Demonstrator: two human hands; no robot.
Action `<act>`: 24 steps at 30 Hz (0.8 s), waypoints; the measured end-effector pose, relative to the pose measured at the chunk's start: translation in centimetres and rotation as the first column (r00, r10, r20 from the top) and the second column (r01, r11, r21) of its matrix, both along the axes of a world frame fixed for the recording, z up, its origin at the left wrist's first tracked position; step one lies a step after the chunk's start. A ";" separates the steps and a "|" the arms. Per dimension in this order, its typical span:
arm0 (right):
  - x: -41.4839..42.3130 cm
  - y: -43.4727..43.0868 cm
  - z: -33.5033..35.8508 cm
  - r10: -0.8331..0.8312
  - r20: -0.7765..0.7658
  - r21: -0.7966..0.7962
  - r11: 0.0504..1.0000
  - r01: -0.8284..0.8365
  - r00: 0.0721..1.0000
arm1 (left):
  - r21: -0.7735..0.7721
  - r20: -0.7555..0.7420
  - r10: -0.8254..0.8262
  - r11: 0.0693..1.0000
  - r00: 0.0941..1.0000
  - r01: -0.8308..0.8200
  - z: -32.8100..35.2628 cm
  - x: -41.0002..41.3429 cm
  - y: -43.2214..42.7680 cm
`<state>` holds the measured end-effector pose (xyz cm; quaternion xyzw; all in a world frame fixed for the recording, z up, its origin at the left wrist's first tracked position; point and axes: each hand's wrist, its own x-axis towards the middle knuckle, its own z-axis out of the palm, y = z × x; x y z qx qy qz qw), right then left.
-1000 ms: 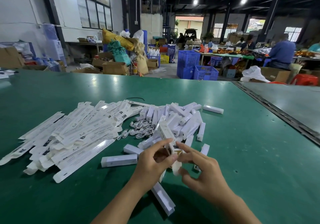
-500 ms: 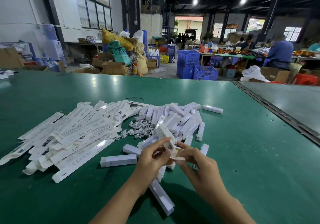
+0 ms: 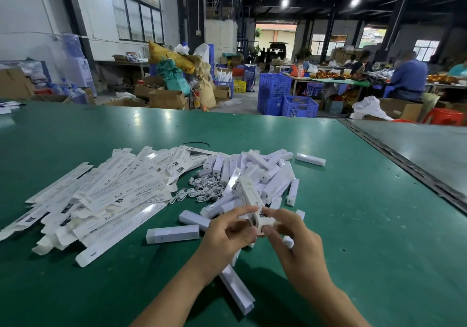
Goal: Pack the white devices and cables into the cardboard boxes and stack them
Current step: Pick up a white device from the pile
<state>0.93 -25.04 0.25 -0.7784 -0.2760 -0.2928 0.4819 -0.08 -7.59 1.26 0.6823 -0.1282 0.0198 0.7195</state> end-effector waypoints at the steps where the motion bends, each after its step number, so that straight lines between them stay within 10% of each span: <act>1: 0.0 0.0 0.1 0.006 0.024 -0.001 1.000 -0.006 1.000 | 0.005 0.003 0.006 1.000 1.000 -0.006 0.0 0.0 -0.1; 24: 0.5 -0.2 -0.2 0.112 -0.006 0.076 0.991 -0.111 0.994 | -0.051 0.006 0.062 0.997 0.998 -0.061 -0.6 0.3 -0.5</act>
